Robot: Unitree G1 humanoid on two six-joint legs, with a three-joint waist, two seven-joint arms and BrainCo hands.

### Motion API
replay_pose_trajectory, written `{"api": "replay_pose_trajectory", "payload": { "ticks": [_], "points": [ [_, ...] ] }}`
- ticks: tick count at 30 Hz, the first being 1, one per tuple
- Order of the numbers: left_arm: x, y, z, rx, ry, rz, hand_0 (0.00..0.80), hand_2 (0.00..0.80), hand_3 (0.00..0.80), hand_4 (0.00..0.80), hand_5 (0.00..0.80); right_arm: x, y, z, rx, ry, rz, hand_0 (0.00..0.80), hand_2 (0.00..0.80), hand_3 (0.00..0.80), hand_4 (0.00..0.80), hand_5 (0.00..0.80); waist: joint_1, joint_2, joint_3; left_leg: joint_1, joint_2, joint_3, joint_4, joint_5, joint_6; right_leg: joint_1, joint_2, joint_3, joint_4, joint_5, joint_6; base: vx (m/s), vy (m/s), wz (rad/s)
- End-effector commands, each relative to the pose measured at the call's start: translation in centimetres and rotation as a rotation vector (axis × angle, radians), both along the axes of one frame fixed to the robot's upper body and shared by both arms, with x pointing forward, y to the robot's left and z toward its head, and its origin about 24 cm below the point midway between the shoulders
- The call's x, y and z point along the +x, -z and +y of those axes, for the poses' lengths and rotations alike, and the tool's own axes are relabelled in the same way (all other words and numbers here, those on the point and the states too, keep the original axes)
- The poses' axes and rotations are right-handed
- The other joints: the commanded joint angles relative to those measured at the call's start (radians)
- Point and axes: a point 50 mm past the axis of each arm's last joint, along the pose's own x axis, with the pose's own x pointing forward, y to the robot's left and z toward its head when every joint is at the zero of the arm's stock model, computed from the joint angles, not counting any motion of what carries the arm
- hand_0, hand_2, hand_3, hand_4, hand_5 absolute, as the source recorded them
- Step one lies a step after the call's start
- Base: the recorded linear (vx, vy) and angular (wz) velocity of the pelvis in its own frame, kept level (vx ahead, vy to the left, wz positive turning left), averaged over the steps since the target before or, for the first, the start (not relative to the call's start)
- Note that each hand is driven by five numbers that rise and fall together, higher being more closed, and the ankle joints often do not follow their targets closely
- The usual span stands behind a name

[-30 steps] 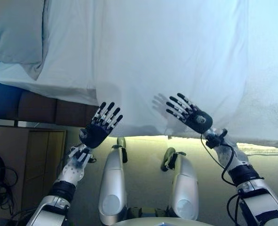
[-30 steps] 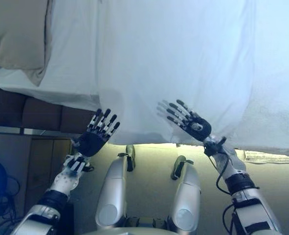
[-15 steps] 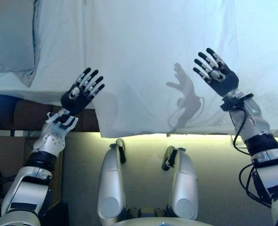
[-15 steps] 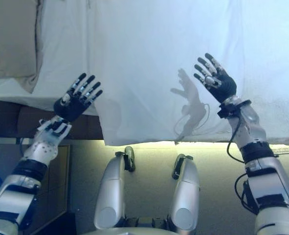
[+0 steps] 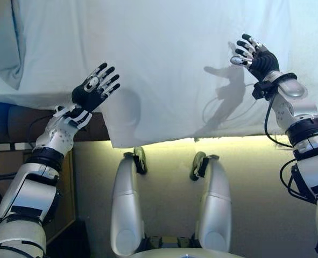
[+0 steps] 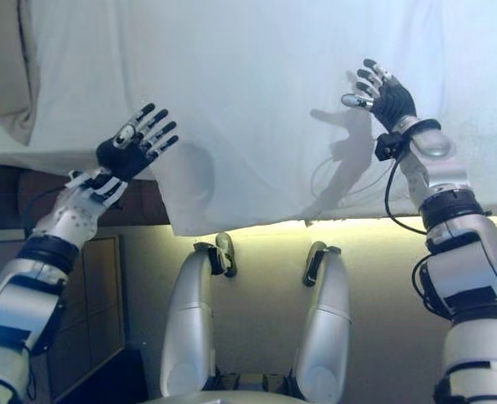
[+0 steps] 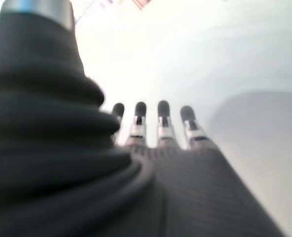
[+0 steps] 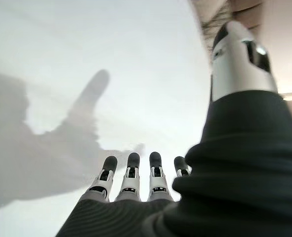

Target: Make the bed neatly

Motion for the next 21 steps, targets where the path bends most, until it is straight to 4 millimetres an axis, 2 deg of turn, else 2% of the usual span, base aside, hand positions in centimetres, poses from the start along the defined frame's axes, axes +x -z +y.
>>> {"api": "replay_pose_trajectory", "payload": {
  "ticks": [1,5,12,21],
  "points": [
    [1.0,-3.2,-0.9,-0.059,0.026,-0.103,0.0,0.0,0.0,0.0,0.0,0.4,-4.0,0.3,-0.085,0.027,-0.065,0.0,0.0,0.0,0.0,0.0,-0.006,0.033,-0.006,0.013,-0.004,0.009,-0.025,-0.058,0.004,-0.049,0.0,0.001,-0.029,0.09,0.008,-0.053,0.041,-0.11],
    [1.6,-3.7,-1.8,-0.077,0.04,-0.092,0.0,0.0,0.0,0.0,0.0,0.9,-3.8,0.4,-0.185,0.081,0.0,0.0,0.0,0.0,0.0,0.0,-0.004,0.034,-0.006,-0.061,-0.007,-0.008,0.03,-0.072,0.005,-0.123,-0.002,0.016,0.017,0.082,0.003,-0.054,0.033,-0.12],
    [2.5,-3.8,-2.7,-0.089,-0.007,-0.034,0.0,0.0,0.0,0.0,0.0,1.4,-3.9,1.0,-0.247,0.106,0.086,0.0,0.0,0.0,0.0,0.0,0.004,0.026,-0.006,-0.183,-0.016,-0.03,0.108,-0.084,0.007,-0.238,-0.008,0.021,0.08,0.073,-0.007,-0.065,-0.009,-0.02],
    [3.0,-3.7,-1.7,-0.142,-0.128,0.047,0.0,0.0,0.0,0.0,0.0,1.5,-3.3,0.4,-0.299,0.162,0.221,0.0,0.0,0.0,0.0,0.0,0.012,0.026,-0.006,-0.267,-0.026,-0.042,0.133,-0.067,0.007,-0.31,-0.007,0.018,0.102,0.075,-0.017,-0.027,-0.012,-0.03]
  ]
}}
